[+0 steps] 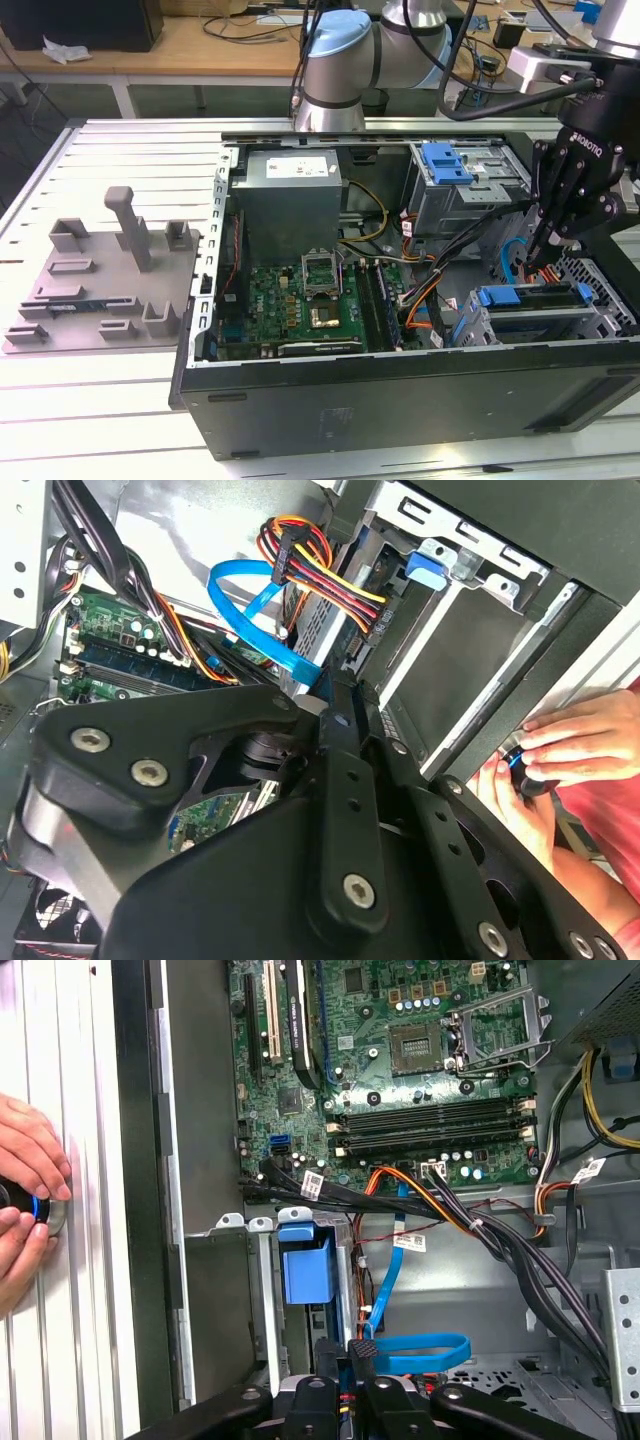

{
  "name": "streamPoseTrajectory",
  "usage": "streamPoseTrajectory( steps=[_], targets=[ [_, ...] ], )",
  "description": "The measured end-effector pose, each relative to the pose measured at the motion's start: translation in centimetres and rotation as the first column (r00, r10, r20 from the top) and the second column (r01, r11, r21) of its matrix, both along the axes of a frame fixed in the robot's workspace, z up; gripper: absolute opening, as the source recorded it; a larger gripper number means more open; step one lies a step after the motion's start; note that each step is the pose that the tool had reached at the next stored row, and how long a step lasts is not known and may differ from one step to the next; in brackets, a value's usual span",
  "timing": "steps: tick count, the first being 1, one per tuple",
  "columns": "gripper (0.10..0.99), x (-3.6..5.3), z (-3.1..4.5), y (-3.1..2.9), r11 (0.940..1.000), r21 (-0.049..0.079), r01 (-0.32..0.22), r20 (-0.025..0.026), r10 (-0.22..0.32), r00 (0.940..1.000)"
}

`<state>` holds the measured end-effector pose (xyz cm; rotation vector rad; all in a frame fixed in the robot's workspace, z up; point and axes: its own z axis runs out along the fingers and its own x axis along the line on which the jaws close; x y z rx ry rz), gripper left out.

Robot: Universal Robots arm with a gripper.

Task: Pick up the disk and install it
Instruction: 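Insert the second disk wire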

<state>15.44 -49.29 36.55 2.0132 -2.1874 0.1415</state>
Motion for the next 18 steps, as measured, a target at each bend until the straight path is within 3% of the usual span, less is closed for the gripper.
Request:
streamPoseTrajectory(
  steps=[8, 12, 15, 18],
  targets=[
    [0.161, 0.00, -0.01, 0.00, 1.0000, 0.000, 0.000, 0.0000, 0.000, 1.0000],
    [0.161, -0.12, 0.00, -0.27, 1.0000, 0.008, 0.000, 0.0087, 0.000, 1.0000],
    [0.161, -0.26, -0.01, -0.52, 0.9999, 0.016, 0.000, 0.0232, 0.000, 0.9997],
    [0.161, -0.36, -0.01, -0.84, 0.9998, 0.021, 0.000, 0.0299, 0.000, 0.9996]
  ],
)
